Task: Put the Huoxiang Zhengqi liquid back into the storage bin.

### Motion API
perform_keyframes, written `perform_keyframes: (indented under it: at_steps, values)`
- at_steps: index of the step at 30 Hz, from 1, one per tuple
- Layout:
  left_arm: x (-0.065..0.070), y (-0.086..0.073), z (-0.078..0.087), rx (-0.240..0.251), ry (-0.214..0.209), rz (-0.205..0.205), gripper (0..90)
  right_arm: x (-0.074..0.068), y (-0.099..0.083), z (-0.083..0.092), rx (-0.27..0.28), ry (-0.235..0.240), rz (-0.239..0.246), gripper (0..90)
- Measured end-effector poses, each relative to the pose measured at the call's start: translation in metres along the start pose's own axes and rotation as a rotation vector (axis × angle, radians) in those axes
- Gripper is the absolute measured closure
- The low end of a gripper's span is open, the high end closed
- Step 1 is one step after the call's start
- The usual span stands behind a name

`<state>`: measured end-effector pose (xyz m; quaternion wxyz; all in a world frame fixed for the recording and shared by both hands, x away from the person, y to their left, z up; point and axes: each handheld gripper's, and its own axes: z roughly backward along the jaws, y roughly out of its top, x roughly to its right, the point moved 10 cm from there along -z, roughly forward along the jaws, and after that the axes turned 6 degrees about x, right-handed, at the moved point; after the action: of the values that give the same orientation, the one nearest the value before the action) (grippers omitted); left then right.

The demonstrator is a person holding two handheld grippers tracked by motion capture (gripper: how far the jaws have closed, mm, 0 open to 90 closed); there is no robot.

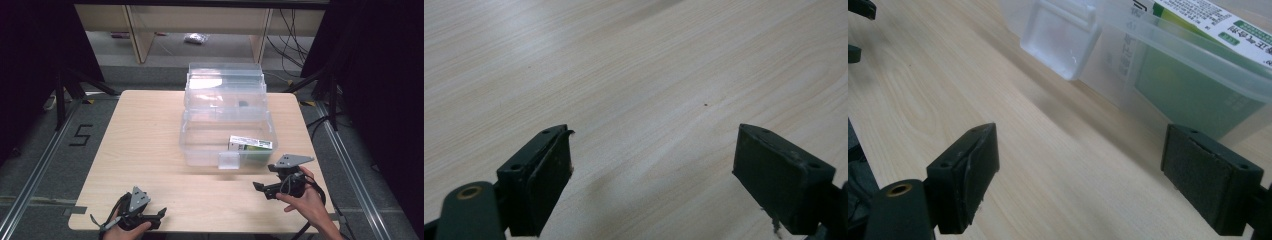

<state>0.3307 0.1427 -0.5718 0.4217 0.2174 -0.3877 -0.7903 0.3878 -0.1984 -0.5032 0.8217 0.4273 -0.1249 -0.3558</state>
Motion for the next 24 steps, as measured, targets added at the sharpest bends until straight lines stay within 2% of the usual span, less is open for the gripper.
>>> perform_keyframes:
  at_steps: [1, 2, 3, 4, 5, 6, 7, 9, 10, 13, 14, 15, 16, 17, 18, 19, 20, 23, 24]
  values:
    - [0.0, 0.0, 0.0, 0.0, 0.0, 0.0, 15.0, -0.001, -0.002, 0.0, -0.001, -0.003, -0.014, 16.5]
    - [0.0, 0.0, 0.0, 0.0, 0.0, 0.0, 15.0, 0.002, -0.003, 0.001, 0.004, -0.006, 0.015, 16.6]
    - [0.0, 0.0, 0.0, 0.001, 0.001, 0.0, 15.0, -0.001, -0.005, 0.001, 0.0, -0.001, -0.016, 16.5]
    - [0.0, 0.0, 0.0, 0.002, 0.001, 0.0, 15.0, 0.002, -0.006, 0.0, 0.015, -0.002, 0.005, 16.6]
    - [0.0, 0.0, 0.0, 0.002, 0.001, 0.0, 15.0, 0.001, -0.008, 0.001, 0.01, -0.005, -0.011, 16.6]
    - [-0.002, 0.0, 0.0, -0.002, 0.011, -0.003, 15.0, 0.004, -0.009, 0.001, 0.017, -0.008, 0.014, 16.6]
    - [-0.002, 0.0, 0.0, -0.003, 0.011, -0.005, 15.0, 0.004, -0.012, 0.001, 0.007, -0.014, -0.008, 16.6]
    - [-0.002, 0.0, 0.0, -0.006, 0.011, -0.007, 15.0, 0.004, -0.016, 0.0, 0.011, -0.013, -0.013, 16.5]
    - [-0.002, 0.0, 0.0, -0.002, 0.012, -0.004, 15.0, 0.003, -0.019, 0.0, -0.004, -0.014, -0.039, 16.5]
    - [-0.002, 0.0, 0.0, -0.004, 0.011, -0.008, 15.0, 0.005, -0.024, 0.0, 0.007, -0.016, -0.039, 16.6]
    - [-0.002, 0.0, 0.0, -0.004, 0.01, -0.008, 15.0, 0.007, -0.025, 0.001, 0.015, -0.02, -0.014, 16.5]
    - [-0.002, 0.0, 0.0, -0.004, 0.009, -0.01, 15.0, 0.007, -0.026, 0.001, 0.02, -0.022, -0.016, 16.5]
    - [-0.001, 0.0, 0.0, -0.003, 0.008, -0.003, 15.0, 0.005, -0.028, 0.0, 0.018, -0.011, -0.041, 16.6]
    - [-0.002, 0.0, 0.0, 0.0, 0.02, -0.01, 15.0, 0.005, -0.03, 0.001, 0.015, -0.019, -0.046, 16.6]
    - [-0.002, 0.0, 0.001, -0.011, 0.009, -0.024, 15.0, 0.003, -0.033, 0.001, 0.012, -0.015, -0.072, 16.6]
    - [-0.003, -0.002, 0.003, -0.029, 0.0, -0.045, 15.0, 0.004, -0.034, 0.002, 0.013, -0.018, -0.068, 16.6]
    - [-0.002, -0.001, 0.003, -0.026, 0.001, -0.042, 15.0, 0.005, -0.035, 0.002, 0.02, -0.023, -0.052, 16.6]
    - [-0.003, -0.001, 0.003, -0.026, 0.001, -0.043, 15.0, 0.001, -0.041, 0.003, 0.025, -0.012, -0.088, 16.5]
    - [-0.002, -0.001, 0.003, -0.025, 0.001, -0.043, 15.0, 0.002, -0.042, 0.003, 0.032, -0.013, -0.084, 16.5]
